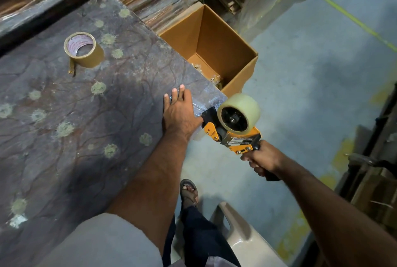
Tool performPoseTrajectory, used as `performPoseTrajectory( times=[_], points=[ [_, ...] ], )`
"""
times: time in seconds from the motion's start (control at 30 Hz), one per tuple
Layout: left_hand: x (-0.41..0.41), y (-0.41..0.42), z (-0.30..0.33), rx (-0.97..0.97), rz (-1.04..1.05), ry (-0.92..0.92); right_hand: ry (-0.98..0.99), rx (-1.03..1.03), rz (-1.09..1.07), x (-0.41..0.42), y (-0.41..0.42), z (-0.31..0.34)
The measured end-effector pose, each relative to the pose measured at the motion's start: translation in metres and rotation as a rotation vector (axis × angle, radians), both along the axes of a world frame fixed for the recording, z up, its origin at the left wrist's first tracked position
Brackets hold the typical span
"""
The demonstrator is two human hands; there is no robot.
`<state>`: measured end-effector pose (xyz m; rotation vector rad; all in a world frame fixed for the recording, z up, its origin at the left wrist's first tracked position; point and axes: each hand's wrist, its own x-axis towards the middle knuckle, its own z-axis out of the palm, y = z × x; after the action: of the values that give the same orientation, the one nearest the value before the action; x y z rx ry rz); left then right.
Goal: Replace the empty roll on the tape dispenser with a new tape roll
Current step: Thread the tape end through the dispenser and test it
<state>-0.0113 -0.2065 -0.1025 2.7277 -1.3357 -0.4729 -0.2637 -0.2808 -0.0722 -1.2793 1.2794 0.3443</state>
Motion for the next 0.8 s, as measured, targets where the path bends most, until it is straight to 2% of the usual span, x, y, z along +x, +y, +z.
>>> performPoseTrajectory(
  times=[0.17, 0.27, 0.3, 0.43, 0.57, 0.7, 0.8],
  points=[
    [0.001, 0.0, -0.003, 0.009, 0.009, -0.015, 0.04, 0.006, 0.029, -0.004, -0.006, 0.004],
    [0.0, 0.0, -0.005, -0.008, 0.013, -0.011, 0.24, -0.1, 0.215, -0.034, 0.006, -0.002],
    [0.001, 0.001, -0.006, -0.016, 0.014, -0.013, 0.255, -0.089, 0.187, -0.046, 0.015, -0.007],
    [0.001, 0.002, -0.005, -0.053, 0.009, -0.027, 0.118, -0.003, -0.099, -0.064, 0.021, -0.02],
    [-0.004, 0.006, 0.001, -0.08, -0.006, 0.009, 0.012, 0.047, -0.15, -0.061, 0.009, -0.003],
    [0.005, 0.018, 0.015, -0.165, 0.036, 0.208, -0.124, 0.075, -0.186, -0.053, 0.013, 0.018],
    [0.015, 0.033, 0.034, -0.29, 0.099, 0.281, -0.238, 0.15, -0.209, -0.036, 0.017, 0.039]
  ],
)
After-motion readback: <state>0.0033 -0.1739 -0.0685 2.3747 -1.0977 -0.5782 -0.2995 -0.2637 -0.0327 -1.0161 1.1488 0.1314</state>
